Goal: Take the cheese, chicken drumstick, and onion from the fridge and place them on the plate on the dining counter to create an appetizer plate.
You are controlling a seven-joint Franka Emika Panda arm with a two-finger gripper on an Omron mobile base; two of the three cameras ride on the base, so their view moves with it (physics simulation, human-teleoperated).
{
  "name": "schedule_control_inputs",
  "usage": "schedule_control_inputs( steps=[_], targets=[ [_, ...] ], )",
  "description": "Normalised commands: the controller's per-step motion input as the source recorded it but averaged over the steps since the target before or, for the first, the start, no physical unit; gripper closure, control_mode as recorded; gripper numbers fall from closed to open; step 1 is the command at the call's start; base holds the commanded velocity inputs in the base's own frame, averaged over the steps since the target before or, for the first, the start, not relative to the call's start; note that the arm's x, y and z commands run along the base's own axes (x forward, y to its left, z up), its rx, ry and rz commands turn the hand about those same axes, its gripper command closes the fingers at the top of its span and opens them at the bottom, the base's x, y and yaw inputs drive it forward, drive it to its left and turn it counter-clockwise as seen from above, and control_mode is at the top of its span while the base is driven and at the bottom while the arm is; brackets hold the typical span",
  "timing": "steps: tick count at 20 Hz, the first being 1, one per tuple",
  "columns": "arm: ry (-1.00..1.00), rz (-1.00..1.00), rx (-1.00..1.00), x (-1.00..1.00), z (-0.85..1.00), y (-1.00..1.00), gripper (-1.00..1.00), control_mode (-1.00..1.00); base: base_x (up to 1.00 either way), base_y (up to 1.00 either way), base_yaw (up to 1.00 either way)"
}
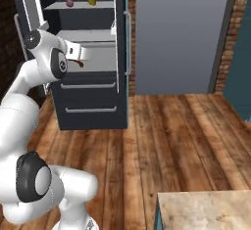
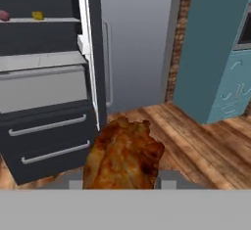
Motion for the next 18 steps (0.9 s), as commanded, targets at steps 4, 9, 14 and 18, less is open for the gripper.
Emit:
schedule_control_inputs(
  steps=[4,9,14,18],
  targets=[
    [0.0,0.0,0.0,0.0,0.0,0.0,1.0,1.0,-1.0,-0.06,-0.26],
    [0.0,0.0,0.0,0.0,0.0,0.0,1.0,1.0,-1.0,0.0,-0.26],
    [0.0,0.0,0.0,0.0,0.0,0.0,1.0,1.0,-1.0,0.0,-0.29],
    [0.0,0.0,0.0,0.0,0.0,0.0,1.0,1.0,-1.0,0.0,-0.4]
  ],
)
